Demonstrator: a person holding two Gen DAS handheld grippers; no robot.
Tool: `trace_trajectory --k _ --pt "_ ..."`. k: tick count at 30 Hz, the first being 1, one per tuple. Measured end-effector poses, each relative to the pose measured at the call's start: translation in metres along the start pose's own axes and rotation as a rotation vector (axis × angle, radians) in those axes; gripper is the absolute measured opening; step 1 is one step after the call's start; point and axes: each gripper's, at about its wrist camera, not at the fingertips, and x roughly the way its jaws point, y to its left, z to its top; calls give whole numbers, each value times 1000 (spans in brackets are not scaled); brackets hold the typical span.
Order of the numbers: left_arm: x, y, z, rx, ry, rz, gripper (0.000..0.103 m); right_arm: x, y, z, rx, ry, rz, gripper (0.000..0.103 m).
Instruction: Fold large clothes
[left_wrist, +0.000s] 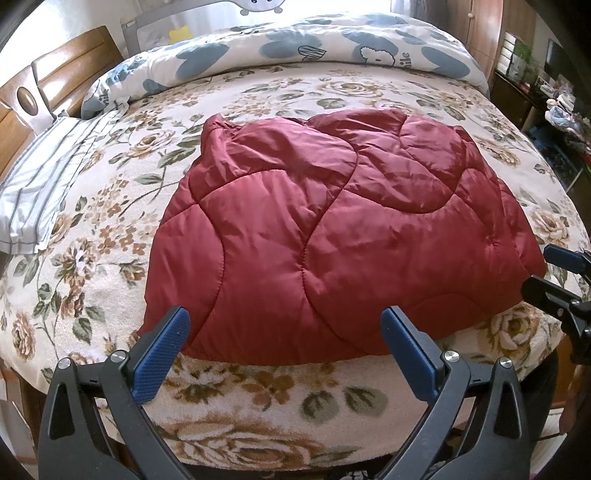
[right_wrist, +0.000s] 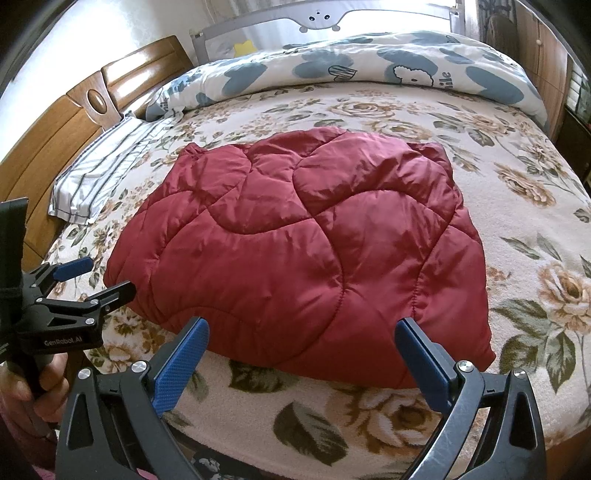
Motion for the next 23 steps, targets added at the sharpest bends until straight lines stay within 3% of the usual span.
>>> trace_trajectory --k 14,23 --pt "-3 1 9 2 -19 11 103 4 -7 7 18 -7 -5 101" --pt "-4 -1 11 -13 -28 -31 103 5 -10 6 29 -7 5 101"
